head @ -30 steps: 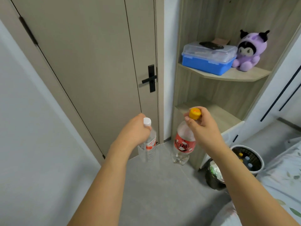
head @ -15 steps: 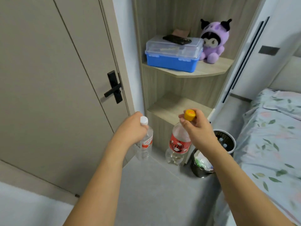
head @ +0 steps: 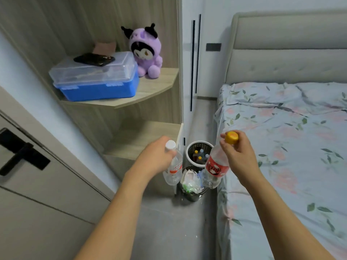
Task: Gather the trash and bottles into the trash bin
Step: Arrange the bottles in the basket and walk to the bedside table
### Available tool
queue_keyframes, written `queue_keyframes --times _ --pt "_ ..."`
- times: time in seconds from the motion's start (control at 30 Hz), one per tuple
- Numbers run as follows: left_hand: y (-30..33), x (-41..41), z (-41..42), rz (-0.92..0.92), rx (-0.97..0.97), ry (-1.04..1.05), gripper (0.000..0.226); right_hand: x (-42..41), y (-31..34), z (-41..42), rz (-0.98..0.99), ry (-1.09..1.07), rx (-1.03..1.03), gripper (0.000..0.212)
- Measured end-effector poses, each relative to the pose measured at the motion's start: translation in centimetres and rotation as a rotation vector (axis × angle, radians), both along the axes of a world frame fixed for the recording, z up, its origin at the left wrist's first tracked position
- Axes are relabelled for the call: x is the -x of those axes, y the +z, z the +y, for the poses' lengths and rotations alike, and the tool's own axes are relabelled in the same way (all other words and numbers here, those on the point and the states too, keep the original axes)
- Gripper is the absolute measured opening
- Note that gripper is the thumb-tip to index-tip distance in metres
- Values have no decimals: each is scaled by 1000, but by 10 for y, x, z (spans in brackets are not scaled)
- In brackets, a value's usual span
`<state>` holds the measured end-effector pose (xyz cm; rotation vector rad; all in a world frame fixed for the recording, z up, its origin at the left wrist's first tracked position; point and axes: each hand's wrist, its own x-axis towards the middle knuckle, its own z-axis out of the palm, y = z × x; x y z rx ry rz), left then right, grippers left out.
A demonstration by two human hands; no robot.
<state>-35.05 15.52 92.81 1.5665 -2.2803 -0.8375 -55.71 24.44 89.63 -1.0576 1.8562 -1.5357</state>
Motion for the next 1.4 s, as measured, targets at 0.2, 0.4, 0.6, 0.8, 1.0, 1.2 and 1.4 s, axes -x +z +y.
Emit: queue_keyframes --times 0.2,0.4,0.6,0.8,1.0,1.2,1.4 --pt "-5 50 -59 -1 49 -54 14 49 -9 -43 15 -63 -13 17" --pt "-42 99 -152 1 19 -67 10 88 -37 -119 8 -131 -77 17" --pt "-98 161 -258 -35 -67 -138 14 127 -78 -214 51 -238 -224 16" --pt "-212 232 -333 -102 -114 -128 12 185 -172 -290 72 -212 -287 15" --pt "-386 297 -378 -140 -159 -120 12 240 -346 -344 129 -121 -444 16" --pt "-523 329 -405 -211 -160 -130 20 259 -479 -370 192 -15 -602 19" --pt "-606 337 -422 -233 -153 -114 21 268 -563 -393 290 105 -722 22"
